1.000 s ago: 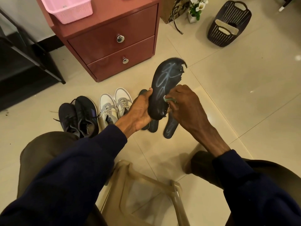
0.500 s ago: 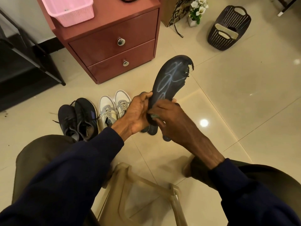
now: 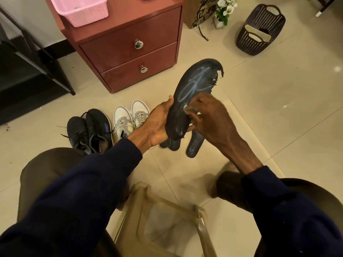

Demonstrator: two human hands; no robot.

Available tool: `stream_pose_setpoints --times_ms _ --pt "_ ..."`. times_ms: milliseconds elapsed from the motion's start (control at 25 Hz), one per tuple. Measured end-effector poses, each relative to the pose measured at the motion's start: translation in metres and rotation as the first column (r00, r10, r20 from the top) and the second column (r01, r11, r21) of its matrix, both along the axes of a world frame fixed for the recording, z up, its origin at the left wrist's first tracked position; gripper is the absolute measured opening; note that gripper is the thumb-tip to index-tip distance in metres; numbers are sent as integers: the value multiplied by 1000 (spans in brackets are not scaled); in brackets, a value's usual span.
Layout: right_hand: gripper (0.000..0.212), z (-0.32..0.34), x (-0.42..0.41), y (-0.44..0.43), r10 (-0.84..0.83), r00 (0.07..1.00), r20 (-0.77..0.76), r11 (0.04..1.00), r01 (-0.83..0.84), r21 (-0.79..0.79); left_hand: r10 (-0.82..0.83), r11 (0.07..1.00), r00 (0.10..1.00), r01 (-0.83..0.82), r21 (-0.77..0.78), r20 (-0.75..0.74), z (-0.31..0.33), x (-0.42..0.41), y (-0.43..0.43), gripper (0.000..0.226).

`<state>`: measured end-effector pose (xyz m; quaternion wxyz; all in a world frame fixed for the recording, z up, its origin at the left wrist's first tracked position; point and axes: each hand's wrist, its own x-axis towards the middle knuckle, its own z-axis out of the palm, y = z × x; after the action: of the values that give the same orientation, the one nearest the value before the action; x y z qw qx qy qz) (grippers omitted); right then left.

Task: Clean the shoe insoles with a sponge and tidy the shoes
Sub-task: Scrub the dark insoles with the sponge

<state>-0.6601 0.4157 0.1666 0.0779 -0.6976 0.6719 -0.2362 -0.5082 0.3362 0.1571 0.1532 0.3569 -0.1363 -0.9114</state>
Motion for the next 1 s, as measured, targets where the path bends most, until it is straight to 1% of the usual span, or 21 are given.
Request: stream_pose_setpoints --times_ms 40,80,200,240,280,320,400,440,480,520,600,640,680,720,760,800,840,880,920,960,1000 --pt "11 0 -2 -1 -60 998 32 998 61 -30 4 1000 1000 -4 -1 15 0 0 1 47" --pt "12 0 2 -1 -64 997 42 997 66 -40 7 1000 1000 -7 -17 27 0 0 1 45" --pt "17 0 36 8 161 987 6 987 -161 -3 -10 998 998 13 -58 54 -4 5 -1 43" --pt "19 0 34 8 173 985 -20 985 -173 0 -11 998 999 13 -53 53 -4 7 -1 42" --pt "22 1 26 8 113 993 -46 994 -113 -3 -12 999 999 14 -44 47 -4 7 -1 41" --pt "27 0 16 7 -6 999 -54 999 4 -32 -31 998 999 33 -47 34 -4 8 -1 41" --pt "32 -2 1 8 -238 971 -24 968 236 -84 -65 996 998 66 -59 26 -4 8 1 42" --pt "30 -5 5 8 -262 965 -23 962 259 -91 -64 996 997 66 -60 37 -6 8 0 41" --pt "27 -9 17 9 -210 977 -27 975 207 -79 -54 997 998 56 -57 41 -8 8 -1 40" --pt "24 -13 34 11 -95 995 -19 995 94 -43 -51 997 997 54 -58 53 -11 8 -2 42" --pt "24 -16 50 14 105 994 -28 994 -105 7 -61 996 997 64 -60 47 -17 7 -2 54" --pt "23 -14 43 13 124 991 -44 992 -122 36 -52 997 997 56 -59 59 -17 6 -1 52" --pt "23 -11 30 10 68 996 -61 997 -66 34 -47 997 995 53 -64 87 -17 6 -1 45" --pt "23 -10 15 8 -54 997 -56 999 54 -10 -47 996 995 53 -67 84 -14 5 0 40" --pt "24 -7 5 6 -186 982 -29 981 184 -52 -57 996 996 61 -62 75 -12 3 1 39" --pt "23 -5 2 6 -259 966 6 964 259 -66 -55 997 996 59 -53 75 -13 3 1 39" --pt "22 -6 9 6 -239 971 9 968 239 -70 -44 998 995 49 -50 94 -13 2 0 38" --pt "21 -9 23 6 -125 992 -9 991 125 -50 -35 998 994 40 -48 108 -13 3 0 39" --pt "19 -11 41 10 38 998 -42 999 -38 -2 -47 998 992 52 -46 119 -13 4 0 42" --pt "18 -12 49 12 142 986 -83 990 -140 22 -61 997 989 68 -47 132 -15 4 0 48" --pt "17 -9 44 10 162 982 -101 986 -159 39 -63 996 989 70 -48 135 -14 4 0 49"
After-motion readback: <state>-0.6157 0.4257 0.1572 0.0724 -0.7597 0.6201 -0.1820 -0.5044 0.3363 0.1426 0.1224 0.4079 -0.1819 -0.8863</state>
